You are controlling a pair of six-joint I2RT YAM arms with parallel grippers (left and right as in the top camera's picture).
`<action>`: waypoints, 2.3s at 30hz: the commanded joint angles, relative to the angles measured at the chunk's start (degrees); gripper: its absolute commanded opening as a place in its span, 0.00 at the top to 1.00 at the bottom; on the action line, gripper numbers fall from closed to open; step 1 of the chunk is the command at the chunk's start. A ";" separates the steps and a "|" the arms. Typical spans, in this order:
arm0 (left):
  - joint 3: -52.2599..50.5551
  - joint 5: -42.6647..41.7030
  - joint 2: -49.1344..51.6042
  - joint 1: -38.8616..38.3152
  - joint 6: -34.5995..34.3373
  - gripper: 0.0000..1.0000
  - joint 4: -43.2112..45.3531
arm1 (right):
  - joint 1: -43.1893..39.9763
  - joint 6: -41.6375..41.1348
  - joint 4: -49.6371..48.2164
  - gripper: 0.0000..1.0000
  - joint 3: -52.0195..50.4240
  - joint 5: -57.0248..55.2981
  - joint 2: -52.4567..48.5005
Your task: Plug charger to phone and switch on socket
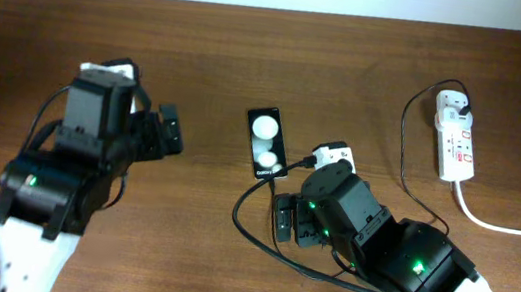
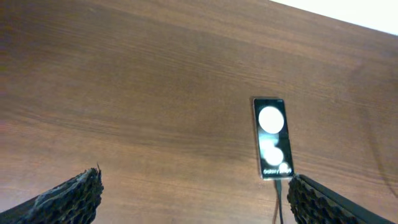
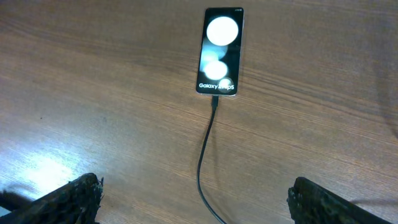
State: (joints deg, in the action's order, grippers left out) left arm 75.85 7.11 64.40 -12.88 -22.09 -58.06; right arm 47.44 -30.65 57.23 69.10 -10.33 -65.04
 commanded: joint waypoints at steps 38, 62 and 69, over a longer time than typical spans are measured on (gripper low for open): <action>-2.38 1.36 -46.42 2.62 1.36 0.01 -24.92 | -0.26 0.15 -1.95 0.01 0.96 -6.23 -2.95; -38.14 1.25 -64.06 4.22 11.93 0.01 7.50 | -0.26 0.17 -1.95 0.01 0.96 -6.25 -2.95; -39.34 1.31 -64.06 4.22 11.96 0.01 7.43 | -0.26 0.15 -1.92 0.01 0.96 -6.25 -2.95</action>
State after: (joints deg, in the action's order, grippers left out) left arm 36.86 7.99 0.84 -8.95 -11.40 -50.76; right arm 47.44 -30.63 55.31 69.10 -15.64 -67.79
